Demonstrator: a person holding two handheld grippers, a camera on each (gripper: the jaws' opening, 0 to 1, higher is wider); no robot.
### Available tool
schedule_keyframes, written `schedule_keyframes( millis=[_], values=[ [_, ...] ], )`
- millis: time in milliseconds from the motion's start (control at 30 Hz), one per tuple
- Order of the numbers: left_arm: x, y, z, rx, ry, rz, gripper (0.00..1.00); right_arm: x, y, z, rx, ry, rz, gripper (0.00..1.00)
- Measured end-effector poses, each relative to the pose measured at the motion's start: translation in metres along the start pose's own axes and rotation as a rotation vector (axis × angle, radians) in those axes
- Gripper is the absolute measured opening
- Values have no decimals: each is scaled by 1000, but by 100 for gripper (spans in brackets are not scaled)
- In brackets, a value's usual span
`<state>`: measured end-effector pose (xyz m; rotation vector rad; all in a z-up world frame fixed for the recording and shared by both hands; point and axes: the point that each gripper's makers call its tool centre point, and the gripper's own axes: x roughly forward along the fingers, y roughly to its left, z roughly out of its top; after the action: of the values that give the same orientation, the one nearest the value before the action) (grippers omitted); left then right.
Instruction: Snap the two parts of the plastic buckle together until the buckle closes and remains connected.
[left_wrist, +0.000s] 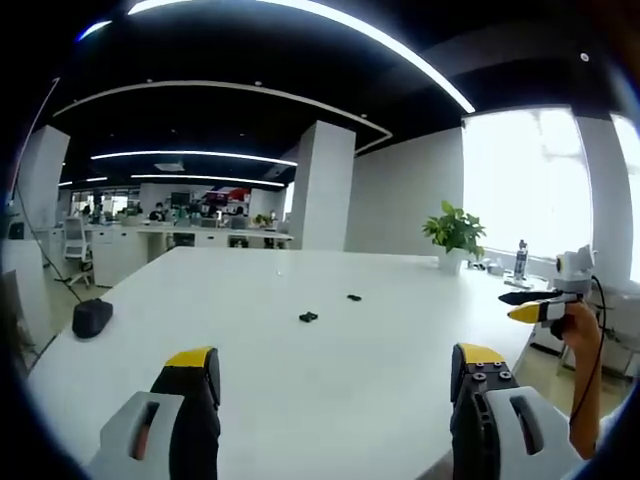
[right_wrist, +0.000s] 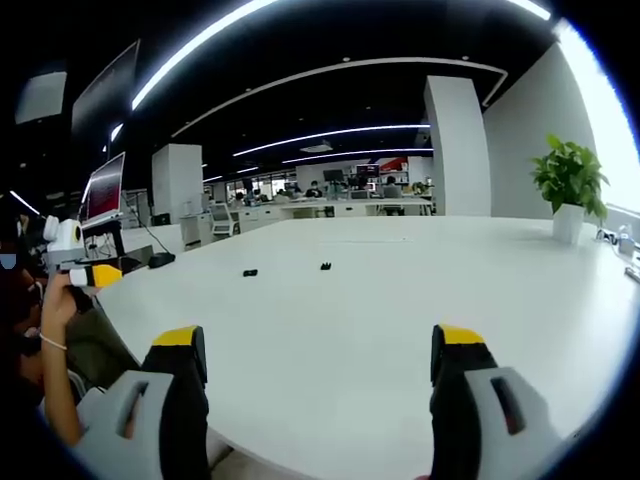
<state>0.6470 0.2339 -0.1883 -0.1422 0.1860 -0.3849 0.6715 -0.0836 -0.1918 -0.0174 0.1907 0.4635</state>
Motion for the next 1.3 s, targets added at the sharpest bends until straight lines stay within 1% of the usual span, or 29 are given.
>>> schedule_keyframes(
  millis=[200, 433, 633, 733, 933, 1167, 1300],
  values=[
    [2, -1, -3, 3, 12, -7, 98, 6, 4, 6, -16, -15, 19, 93],
    [4, -2, -5, 1, 20, -10, 98, 14, 4, 13, -35, -11, 23, 93],
    [4, -2, -7, 1, 27, -15, 98, 21, 9, 20, -44, -23, 45, 91],
    [3, 0, -7, -3, 20, -12, 98, 24, 11, 23, -49, -24, 53, 91],
    [1, 4, -7, -14, 14, -8, 97, 30, 8, 31, -54, -31, 49, 90],
    [0, 6, -10, -19, 16, -8, 97, 40, 8, 56, -72, -63, 71, 89],
    [0, 6, -10, -21, 13, -10, 97, 42, 9, 66, -91, -74, 76, 89]
  ],
)
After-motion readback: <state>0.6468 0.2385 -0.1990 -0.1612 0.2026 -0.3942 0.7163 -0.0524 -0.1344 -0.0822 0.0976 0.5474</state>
